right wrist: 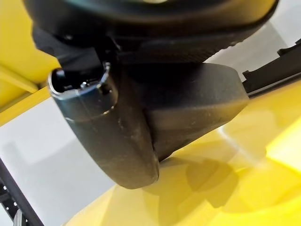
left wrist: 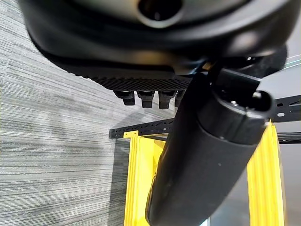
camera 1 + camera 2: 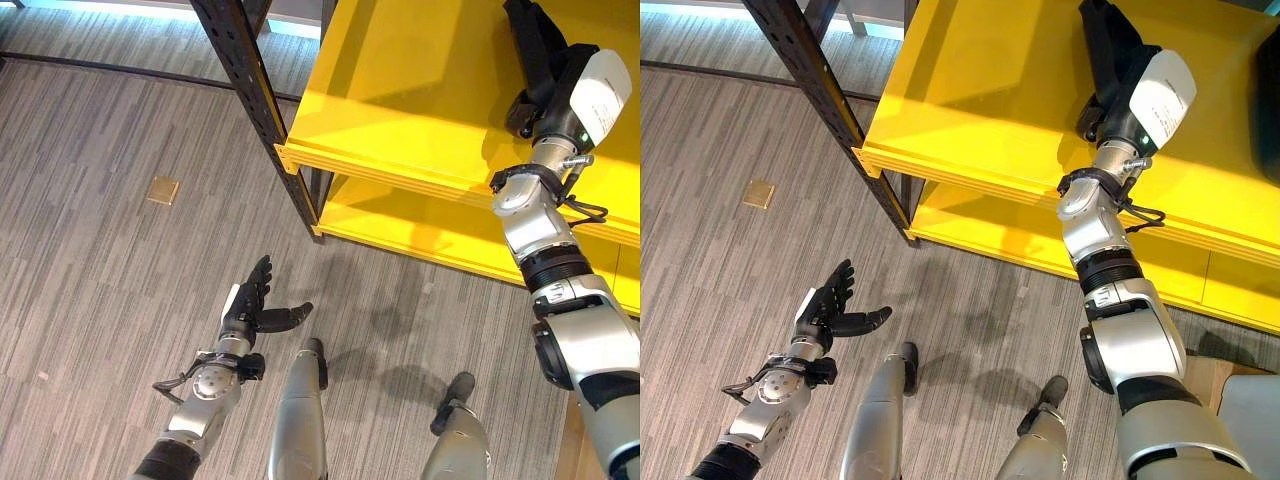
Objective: Move parts from the plastic box to the shelf.
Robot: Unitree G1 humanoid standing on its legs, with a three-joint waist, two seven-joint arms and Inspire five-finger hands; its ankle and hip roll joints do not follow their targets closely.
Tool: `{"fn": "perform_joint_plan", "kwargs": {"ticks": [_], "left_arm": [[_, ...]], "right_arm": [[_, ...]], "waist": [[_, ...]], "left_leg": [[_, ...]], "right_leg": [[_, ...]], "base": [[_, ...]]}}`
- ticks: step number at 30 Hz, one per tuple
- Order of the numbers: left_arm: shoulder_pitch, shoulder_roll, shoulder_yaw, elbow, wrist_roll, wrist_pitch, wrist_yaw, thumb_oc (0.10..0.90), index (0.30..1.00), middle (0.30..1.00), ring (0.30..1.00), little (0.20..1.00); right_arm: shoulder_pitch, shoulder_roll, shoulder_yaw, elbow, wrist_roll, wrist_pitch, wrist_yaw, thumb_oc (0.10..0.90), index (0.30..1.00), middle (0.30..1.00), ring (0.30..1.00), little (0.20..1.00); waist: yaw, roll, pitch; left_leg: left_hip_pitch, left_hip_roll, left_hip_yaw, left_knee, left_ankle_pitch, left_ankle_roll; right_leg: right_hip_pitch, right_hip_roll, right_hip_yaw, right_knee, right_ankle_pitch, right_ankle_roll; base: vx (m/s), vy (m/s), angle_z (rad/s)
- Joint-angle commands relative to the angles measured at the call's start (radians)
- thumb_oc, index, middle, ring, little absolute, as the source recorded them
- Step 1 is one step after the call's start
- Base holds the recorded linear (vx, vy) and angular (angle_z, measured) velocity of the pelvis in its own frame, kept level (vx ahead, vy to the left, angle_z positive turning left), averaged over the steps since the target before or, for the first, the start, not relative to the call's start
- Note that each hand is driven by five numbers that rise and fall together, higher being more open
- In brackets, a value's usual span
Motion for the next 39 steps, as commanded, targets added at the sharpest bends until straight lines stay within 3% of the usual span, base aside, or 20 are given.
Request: {"fn": "perform_joint_plan", "kwargs": {"ticks": [1, 37, 38, 39], "left_arm": [[0.008, 0.066, -0.004, -0.106, 0.008, -0.097, 0.018, 0.9, 1.0, 1.0, 1.0, 1.0], [0.021, 0.083, 0.007, -0.117, 0.016, -0.096, 0.02, 0.9, 1.0, 1.0, 1.0, 1.0], [0.024, 0.083, 0.01, -0.114, 0.019, -0.096, 0.019, 0.9, 1.0, 1.0, 1.0, 1.0], [0.023, 0.082, 0.01, -0.114, 0.02, -0.096, 0.019, 0.9, 1.0, 1.0, 1.0, 1.0]], "right_arm": [[-0.127, -0.06, -0.01, -0.019, 0.0, -0.068, -0.095, 0.4, 0.3, 0.3, 0.3, 0.3], [-0.092, -0.047, -0.067, -0.037, 0.039, -0.078, -0.141, 0.4, 0.3, 0.3, 0.3, 0.3], [-0.088, -0.043, -0.064, -0.043, 0.037, -0.08, -0.135, 0.549, 0.509, 0.509, 0.509, 0.509], [-0.087, -0.037, -0.066, -0.05, 0.039, -0.086, -0.133, 0.549, 0.509, 0.509, 0.509, 0.509]], "waist": [[0.01, -0.017, -0.068], [-0.006, -0.004, -0.074], [-0.006, -0.004, -0.075], [-0.006, -0.005, -0.075]], "left_leg": [[-0.007, 0.013, 0.008, -0.067, 0.082, -0.028], [-0.023, 0.02, 0.015, -0.054, 0.076, -0.032], [-0.025, 0.021, 0.015, -0.053, 0.075, -0.032], [-0.025, 0.02, 0.015, -0.053, 0.075, -0.032]], "right_leg": [[0.057, 0.012, 0.059, 0.196, -0.131, 0.001], [0.041, 0.018, 0.076, 0.195, -0.133, 0.004], [0.04, 0.019, 0.077, 0.196, -0.133, 0.003], [0.039, 0.019, 0.077, 0.196, -0.134, 0.003]], "base": [[0.0, 0.0, 0.0], [0.0, 0.0, 0.0], [0.0, 0.0, 0.0], [0.01, -0.01, -0.04]]}}
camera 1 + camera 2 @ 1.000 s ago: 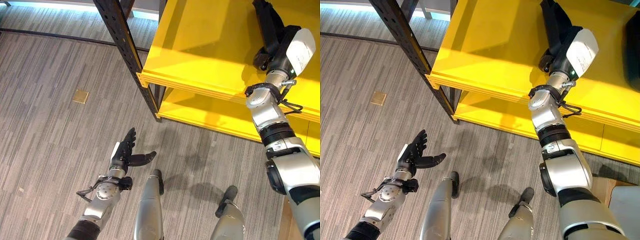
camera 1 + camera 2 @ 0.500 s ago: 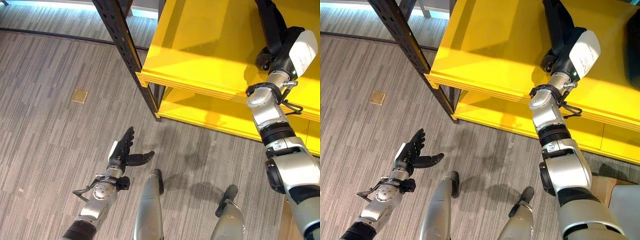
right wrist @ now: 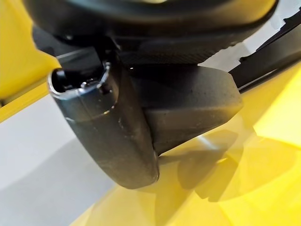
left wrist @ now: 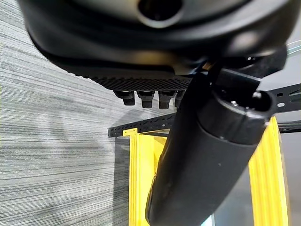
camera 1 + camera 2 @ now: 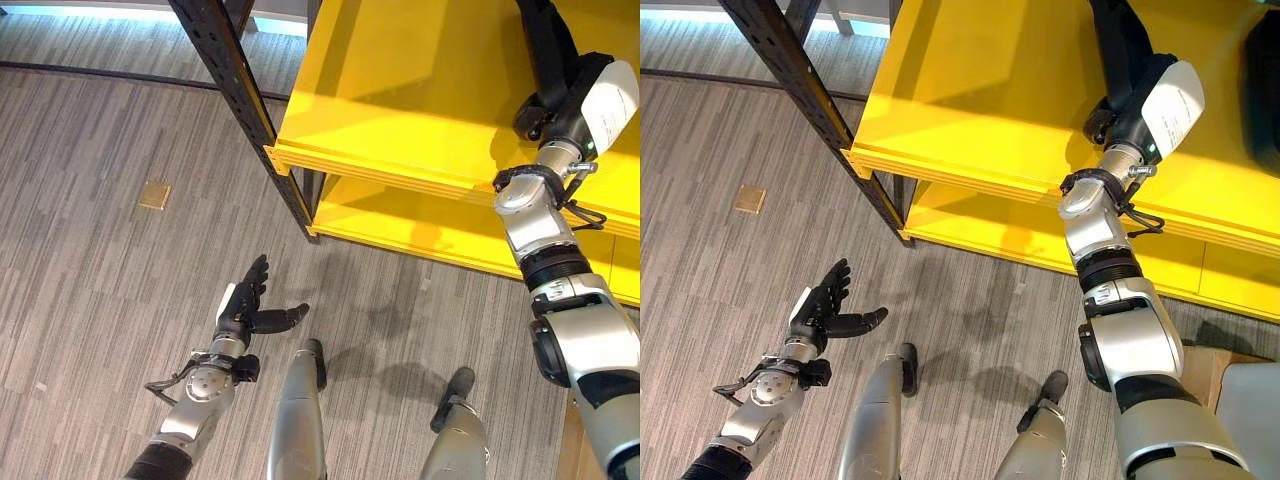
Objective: Move parts from the plastic box to the shelf.
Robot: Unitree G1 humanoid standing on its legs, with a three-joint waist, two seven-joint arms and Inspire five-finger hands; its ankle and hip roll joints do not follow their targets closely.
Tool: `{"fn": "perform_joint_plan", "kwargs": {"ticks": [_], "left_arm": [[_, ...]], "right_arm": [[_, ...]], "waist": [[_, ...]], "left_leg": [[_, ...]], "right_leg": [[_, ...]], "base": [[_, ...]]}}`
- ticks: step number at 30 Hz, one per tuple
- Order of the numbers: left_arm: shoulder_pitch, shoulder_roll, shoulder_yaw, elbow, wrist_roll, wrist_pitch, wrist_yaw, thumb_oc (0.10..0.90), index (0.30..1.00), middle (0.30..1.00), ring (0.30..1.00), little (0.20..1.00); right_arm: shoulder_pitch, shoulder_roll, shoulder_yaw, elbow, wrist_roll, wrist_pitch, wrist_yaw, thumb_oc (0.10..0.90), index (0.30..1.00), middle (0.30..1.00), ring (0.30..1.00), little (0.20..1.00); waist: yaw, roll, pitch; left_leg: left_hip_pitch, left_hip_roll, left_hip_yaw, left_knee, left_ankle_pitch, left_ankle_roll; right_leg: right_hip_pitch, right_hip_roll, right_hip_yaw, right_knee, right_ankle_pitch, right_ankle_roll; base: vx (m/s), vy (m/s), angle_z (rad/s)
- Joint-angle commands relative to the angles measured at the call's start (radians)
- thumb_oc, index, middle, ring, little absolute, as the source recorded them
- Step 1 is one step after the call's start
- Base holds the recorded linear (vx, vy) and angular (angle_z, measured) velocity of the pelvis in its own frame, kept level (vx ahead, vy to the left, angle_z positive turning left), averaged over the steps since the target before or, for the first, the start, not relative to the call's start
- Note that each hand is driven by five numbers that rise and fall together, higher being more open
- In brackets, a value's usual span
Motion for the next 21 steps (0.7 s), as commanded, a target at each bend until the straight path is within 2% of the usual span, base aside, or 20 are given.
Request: {"fn": "perform_joint_plan", "kwargs": {"ticks": [1, 2, 7, 14, 21], "left_arm": [[-0.002, 0.044, 0.01, -0.086, 0.02, -0.095, 0.02, 0.9, 1.0, 1.0, 1.0, 1.0], [-0.002, 0.045, 0.012, -0.087, 0.022, -0.096, 0.02, 0.9, 1.0, 1.0, 1.0, 1.0], [0.002, 0.044, 0.014, -0.086, 0.022, -0.091, 0.021, 0.9, 1.0, 1.0, 1.0, 1.0], [0.004, 0.039, 0.027, -0.077, 0.035, -0.084, 0.029, 0.9, 1.0, 1.0, 1.0, 1.0], [0.009, 0.035, 0.04, -0.083, 0.043, -0.075, 0.041, 0.9, 1.0, 1.0, 1.0, 1.0]], "right_arm": [[-0.077, -0.049, -0.018, -0.09, -0.026, -0.069, -0.079, 0.82, 0.887, 0.887, 0.887, 0.887], [-0.077, -0.047, -0.019, -0.096, -0.024, -0.075, -0.076, 0.9, 1.0, 1.0, 1.0, 1.0], [-0.063, -0.036, -0.018, -0.139, -0.037, -0.083, -0.075, 0.9, 1.0, 1.0, 1.0, 1.0], [-0.028, 0.007, -0.009, -0.298, -0.121, -0.084, -0.044, 0.9, 1.0, 1.0, 1.0, 1.0], [0.007, 0.071, -0.019, -0.453, -0.162, -0.114, -0.03, 0.9, 1.0, 1.0, 1.0, 1.0]], "waist": [[0.016, -0.005, -0.075], [0.015, -0.005, -0.074], [0.013, -0.008, -0.076], [0.006, -0.015, -0.077], [0.0, -0.02, -0.073]], "left_leg": [[-0.009, 0.016, -0.001, -0.073, 0.093, -0.037], [-0.011, 0.017, -0.001, -0.071, 0.093, -0.037], [-0.01, 0.018, 0.0, -0.069, 0.091, -0.038], [-0.004, 0.022, 0.002, -0.072, 0.088, -0.036], [-0.009, 0.026, 0.002, -0.065, 0.087, -0.037]], "right_leg": [[0.057, 0.019, 0.06, 0.208, -0.144, -0.002], [0.057, 0.02, 0.06, 0.209, -0.143, -0.002], [0.059, 0.024, 0.061, 0.207, -0.144, -0.002], [0.056, 0.025, 0.067, 0.208, -0.145, -0.004], [0.047, 0.027, 0.07, 0.219, -0.149, -0.008]], "base": [[0.0, -0.008, -0.04], [0.0, 0.0, 0.0], [0.0, 0.0, 0.0], [0.0, -0.004, -0.02], [0.0, 0.0, 0.0]]}}
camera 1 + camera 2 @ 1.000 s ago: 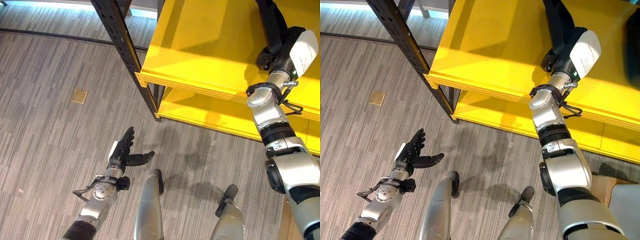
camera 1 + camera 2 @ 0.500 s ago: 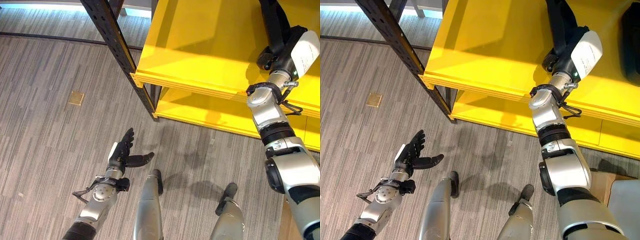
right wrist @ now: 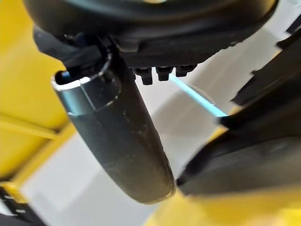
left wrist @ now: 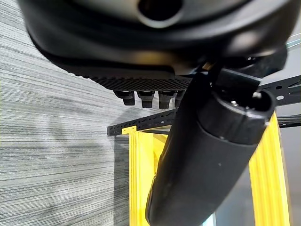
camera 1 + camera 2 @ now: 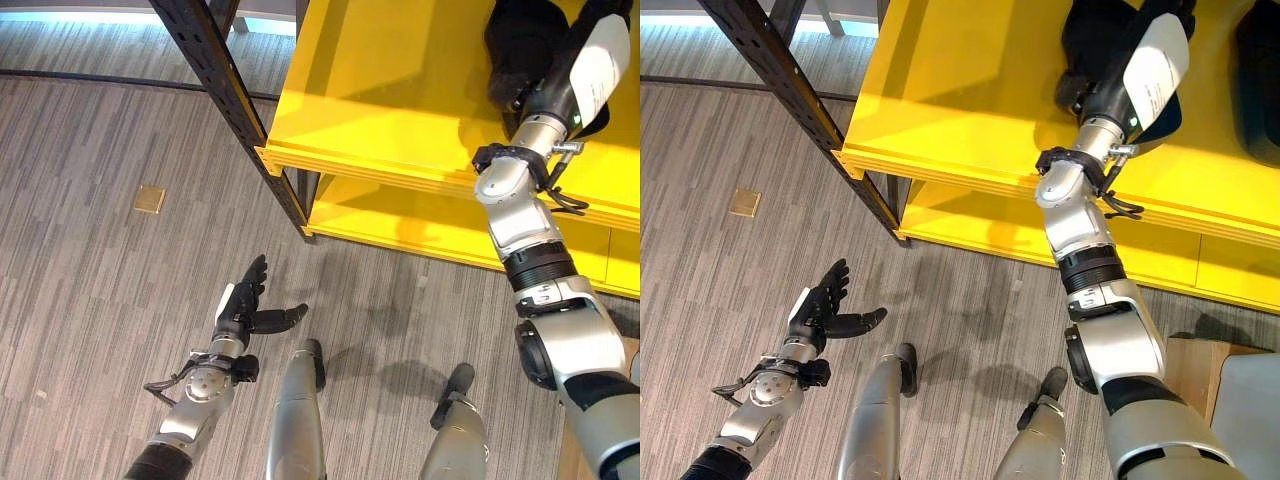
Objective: Move parts from the plastic box to the shelf.
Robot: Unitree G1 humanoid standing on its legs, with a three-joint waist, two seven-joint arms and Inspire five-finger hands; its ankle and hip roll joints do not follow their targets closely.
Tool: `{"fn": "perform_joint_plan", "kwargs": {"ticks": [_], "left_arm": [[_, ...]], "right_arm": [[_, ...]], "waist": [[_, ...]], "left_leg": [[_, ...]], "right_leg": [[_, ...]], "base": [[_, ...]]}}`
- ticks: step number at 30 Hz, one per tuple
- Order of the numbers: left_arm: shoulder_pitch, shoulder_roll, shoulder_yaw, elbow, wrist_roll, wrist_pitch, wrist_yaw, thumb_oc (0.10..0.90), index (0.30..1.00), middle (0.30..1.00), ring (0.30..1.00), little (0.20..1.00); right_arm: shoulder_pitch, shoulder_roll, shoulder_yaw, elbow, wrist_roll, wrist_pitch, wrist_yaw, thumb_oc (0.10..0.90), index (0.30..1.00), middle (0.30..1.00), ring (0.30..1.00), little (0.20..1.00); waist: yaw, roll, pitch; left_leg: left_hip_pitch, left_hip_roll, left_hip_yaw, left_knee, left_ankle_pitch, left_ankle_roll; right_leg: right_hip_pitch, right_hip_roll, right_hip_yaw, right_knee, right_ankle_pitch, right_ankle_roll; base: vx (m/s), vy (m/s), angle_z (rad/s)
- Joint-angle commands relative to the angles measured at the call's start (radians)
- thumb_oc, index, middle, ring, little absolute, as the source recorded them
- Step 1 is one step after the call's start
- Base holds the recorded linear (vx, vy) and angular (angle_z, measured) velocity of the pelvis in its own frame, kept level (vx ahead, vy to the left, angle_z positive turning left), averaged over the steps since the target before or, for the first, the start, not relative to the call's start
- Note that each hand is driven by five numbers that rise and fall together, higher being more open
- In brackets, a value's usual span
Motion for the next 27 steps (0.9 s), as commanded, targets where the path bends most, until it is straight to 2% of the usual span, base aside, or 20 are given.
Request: {"fn": "perform_joint_plan", "kwargs": {"ticks": [1, 6, 16, 21, 24, 25, 27], "left_arm": [[0.004, 0.037, 0.034, -0.084, 0.035, -0.075, 0.038, 0.9, 1.0, 1.0, 1.0, 1.0], [0.01, 0.034, 0.033, -0.09, 0.04, -0.068, 0.044, 0.9, 1.0, 1.0, 1.0, 1.0], [0.019, 0.028, 0.03, -0.097, 0.049, -0.062, 0.054, 0.9, 1.0, 1.0, 1.0, 1.0], [0.028, 0.02, 0.049, -0.087, 0.055, -0.051, 0.046, 0.9, 1.0, 1.0, 1.0, 1.0], [0.037, 0.008, 0.058, -0.082, 0.072, -0.042, 0.033, 0.9, 1.0, 1.0, 1.0, 1.0], [0.047, -0.001, 0.063, -0.076, 0.078, -0.034, 0.024, 0.9, 1.0, 1.0, 1.0, 1.0], [0.056, -0.004, 0.063, -0.073, 0.087, -0.029, 0.014, 0.9, 1.0, 1.0, 1.0, 1.0]], "right_arm": [[-0.022, -0.037, 0.0, -0.153, -0.099, -0.093, -0.03, 0.9, 1.0, 1.0, 1.0, 1.0], [-0.008, 0.013, 0.002, -0.285, -0.132, -0.133, -0.017, 0.9, 1.0, 1.0, 1.0, 1.0], [0.057, 0.065, 0.036, -0.41, -0.153, -0.165, 0.029, 0.9, 1.0, 1.0, 1.0, 1.0], [0.137, 0.025, 0.059, -0.517, -0.136, -0.196, 0.119, 0.9, 1.0, 1.0, 1.0, 1.0], [0.246, -0.008, 0.054, -0.624, -0.076, -0.229, 0.2, 0.9, 1.0, 1.0, 1.0, 1.0], [0.324, -0.022, 0.044, -0.672, -0.009, -0.264, 0.246, 0.9, 1.0, 1.0, 1.0, 1.0], [0.372, -0.049, 0.039, -0.71, 0.004, -0.272, 0.278, 0.9, 1.0, 1.0, 1.0, 1.0]], "waist": [[0.011, -0.02, -0.073], [0.007, -0.025, -0.071], [-0.005, -0.042, -0.072], [-0.025, -0.062, -0.073], [-0.044, -0.08, -0.07], [-0.059, -0.094, -0.068], [-0.063, -0.1, -0.068]], "left_leg": [[-0.008, 0.019, -0.008, -0.068, 0.088, -0.036], [-0.009, 0.023, -0.009, -0.068, 0.087, -0.037], [0.002, 0.035, -0.006, -0.075, 0.092, -0.043], [0.02, 0.05, -0.001, -0.09, 0.105, -0.048], [0.041, 0.065, 0.005, -0.103, 0.112, -0.054], [0.05, 0.076, 0.007, -0.111, 0.118, -0.058], [0.059, 0.085, 0.009, -0.114, 0.119, -0.062]], "right_leg": [[0.064, 0.024, 0.052, 0.209, -0.149, -0.008], [0.061, 0.027, 0.052, 0.21, -0.152, -0.011], [0.059, 0.033, 0.058, 0.21, -0.155, -0.015], [0.06, 0.044, 0.064, 0.206, -0.156, -0.021], [0.062, 0.055, 0.073, 0.197, -0.154, -0.024], [0.062, 0.063, 0.077, 0.192, -0.153, -0.026], [0.063, 0.07, 0.079, 0.191, -0.156, -0.027]], "base": [[0.0, 0.0, 0.0], [0.0, 0.0, 0.0], [-0.01, -0.004, -0.01], [-0.01, -0.013, -0.03], [-0.04, -0.039, -0.08], [-0.05, -0.038, -0.18], [-0.03, -0.041, -0.24]]}}
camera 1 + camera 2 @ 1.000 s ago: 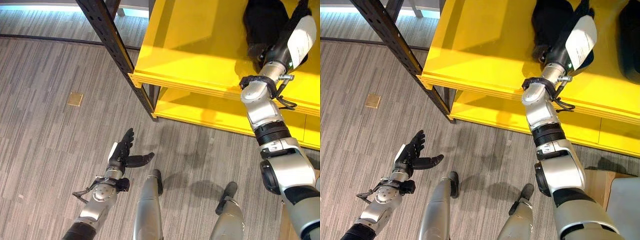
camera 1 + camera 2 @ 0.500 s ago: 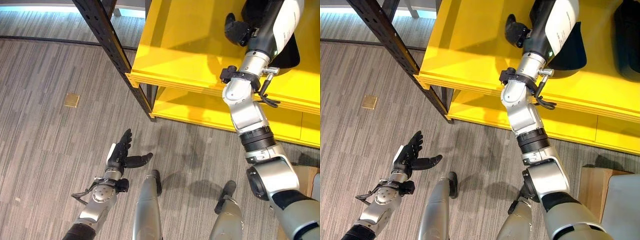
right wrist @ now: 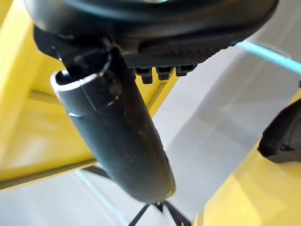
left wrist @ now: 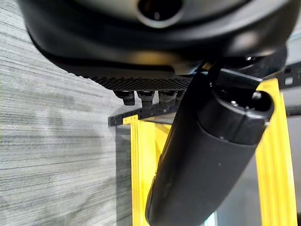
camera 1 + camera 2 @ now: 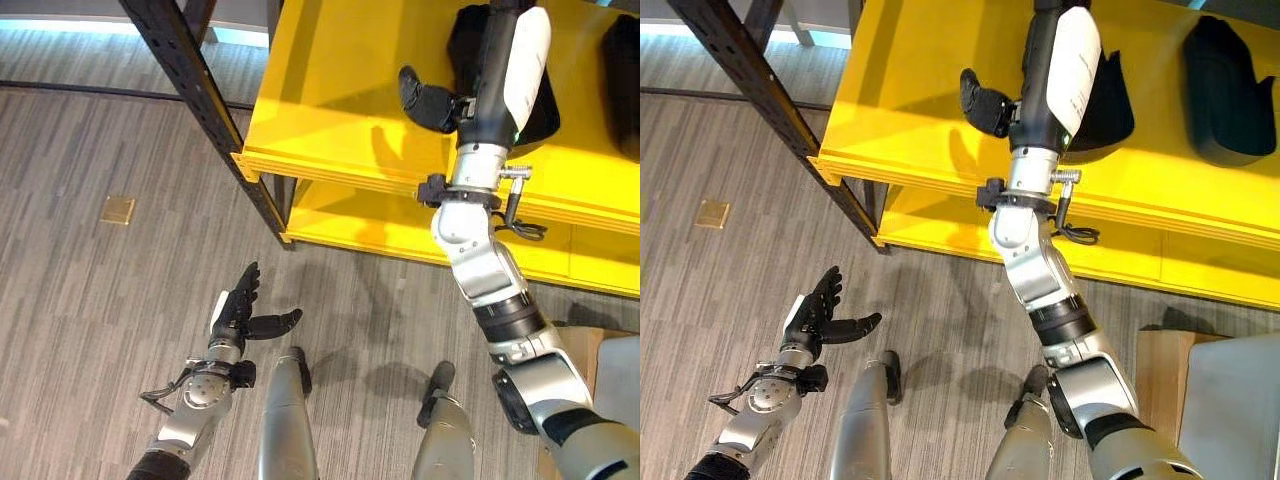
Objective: Move parts from the plastic box to the shelf.
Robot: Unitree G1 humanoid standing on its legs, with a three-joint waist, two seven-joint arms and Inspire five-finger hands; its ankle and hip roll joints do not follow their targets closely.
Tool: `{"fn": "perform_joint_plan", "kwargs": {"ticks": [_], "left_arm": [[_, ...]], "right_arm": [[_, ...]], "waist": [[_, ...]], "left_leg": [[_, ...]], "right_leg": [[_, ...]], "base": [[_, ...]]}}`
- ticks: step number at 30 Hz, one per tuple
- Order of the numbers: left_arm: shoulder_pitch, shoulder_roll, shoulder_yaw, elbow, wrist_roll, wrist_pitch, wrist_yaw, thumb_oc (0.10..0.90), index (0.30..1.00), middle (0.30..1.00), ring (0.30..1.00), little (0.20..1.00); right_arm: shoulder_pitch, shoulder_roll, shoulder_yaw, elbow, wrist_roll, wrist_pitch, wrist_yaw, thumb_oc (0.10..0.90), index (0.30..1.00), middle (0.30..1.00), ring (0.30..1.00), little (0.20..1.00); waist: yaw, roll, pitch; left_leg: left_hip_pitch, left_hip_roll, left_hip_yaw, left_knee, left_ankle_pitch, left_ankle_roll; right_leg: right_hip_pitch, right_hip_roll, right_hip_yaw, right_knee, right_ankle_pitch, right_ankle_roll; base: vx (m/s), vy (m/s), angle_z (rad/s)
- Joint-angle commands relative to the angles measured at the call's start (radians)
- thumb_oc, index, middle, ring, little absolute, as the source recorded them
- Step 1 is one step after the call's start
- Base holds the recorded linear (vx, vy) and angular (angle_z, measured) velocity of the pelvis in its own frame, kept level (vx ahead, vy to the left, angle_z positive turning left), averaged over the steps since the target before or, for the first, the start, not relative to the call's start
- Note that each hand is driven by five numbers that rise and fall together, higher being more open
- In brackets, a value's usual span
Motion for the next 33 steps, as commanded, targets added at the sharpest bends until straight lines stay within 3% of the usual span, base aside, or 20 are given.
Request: {"fn": "perform_joint_plan", "kwargs": {"ticks": [1, 2, 7, 14, 23, 30, 33], "left_arm": [[0.01, 0.008, 0.032, -0.066, 0.057, -0.051, -0.026, 0.9, 1.0, 1.0, 1.0, 1.0], [0.018, 0.005, 0.034, -0.064, 0.059, -0.052, -0.033, 0.9, 1.0, 1.0, 1.0, 1.0], [0.068, 0.003, 0.047, -0.054, 0.081, -0.059, -0.102, 0.9, 1.0, 1.0, 1.0, 1.0], [0.107, 0.021, 0.062, -0.039, 0.069, -0.072, -0.183, 0.9, 1.0, 1.0, 1.0, 1.0], [0.123, 0.006, 0.09, -0.022, 0.073, -0.069, -0.216, 0.9, 1.0, 1.0, 1.0, 1.0], [0.129, 0.002, 0.088, -0.026, 0.078, -0.065, -0.235, 0.9, 1.0, 1.0, 1.0, 1.0], [0.126, -0.001, 0.081, -0.027, 0.077, -0.064, -0.238, 0.9, 1.0, 1.0, 1.0, 1.0]], "right_arm": [[0.026, -0.102, -0.059, -0.168, 0.066, -0.121, 0.052, 0.9, 1.0, 1.0, 1.0, 1.0], [0.071, -0.109, -0.066, -0.188, 0.081, -0.139, 0.063, 0.9, 1.0, 1.0, 1.0, 1.0], [0.307, -0.308, -0.142, -0.305, 0.175, -0.222, 0.223, 0.9, 1.0, 1.0, 1.0, 1.0], [0.395, -0.61, -0.214, -0.296, 0.237, -0.27, 0.353, 0.9, 1.0, 1.0, 1.0, 1.0], [0.527, -0.741, -0.272, -0.32, 0.251, -0.281, 0.466, 0.9, 1.0, 1.0, 1.0, 1.0], [0.516, -0.865, -0.23, -0.293, 0.232, -0.276, 0.533, 0.9, 1.0, 1.0, 1.0, 1.0], [0.488, -0.88, -0.199, -0.269, 0.234, -0.272, 0.544, 0.9, 1.0, 1.0, 1.0, 1.0]], "waist": [[-0.012, -0.022, -0.049], [-0.017, -0.027, -0.051], [-0.052, -0.06, -0.066], [-0.073, -0.077, -0.087], [-0.083, -0.084, -0.108], [-0.08, -0.085, -0.117], [-0.077, -0.083, -0.116]], "left_leg": [[0.04, 0.042, -0.011, -0.127, 0.133, -0.059], [0.044, 0.047, -0.011, -0.135, 0.139, -0.061], [0.091, 0.085, -0.012, -0.178, 0.17, -0.087], [0.145, 0.122, -0.008, -0.211, 0.195, -0.109], [0.218, 0.147, 0.011, -0.276, 0.236, -0.13], [0.26, 0.163, 0.017, -0.319, 0.27, -0.138], [0.268, 0.165, 0.016, -0.32, 0.276, -0.14]], "right_leg": [[0.073, 0.036, 0.047, 0.18, -0.154, -0.028], [0.075, 0.042, 0.048, 0.173, -0.152, -0.029], [0.099, 0.076, 0.053, 0.141, -0.152, -0.028], [0.117, 0.104, 0.062, 0.135, -0.162, -0.027], [0.157, 0.123, 0.061, 0.121, -0.168, -0.032], [0.176, 0.135, 0.058, 0.118, -0.173, -0.038], [0.18, 0.136, 0.059, 0.125, -0.176, -0.04]], "base": [[-0.03, -0.05, -0.19], [-0.02, -0.085, -0.16], [-0.02, -0.084, -0.23], [-0.01, -0.069, -0.18], [0.0, -0.051, -0.04], [0.0, -0.022, 0.0], [0.0, -0.011, 0.0]]}}
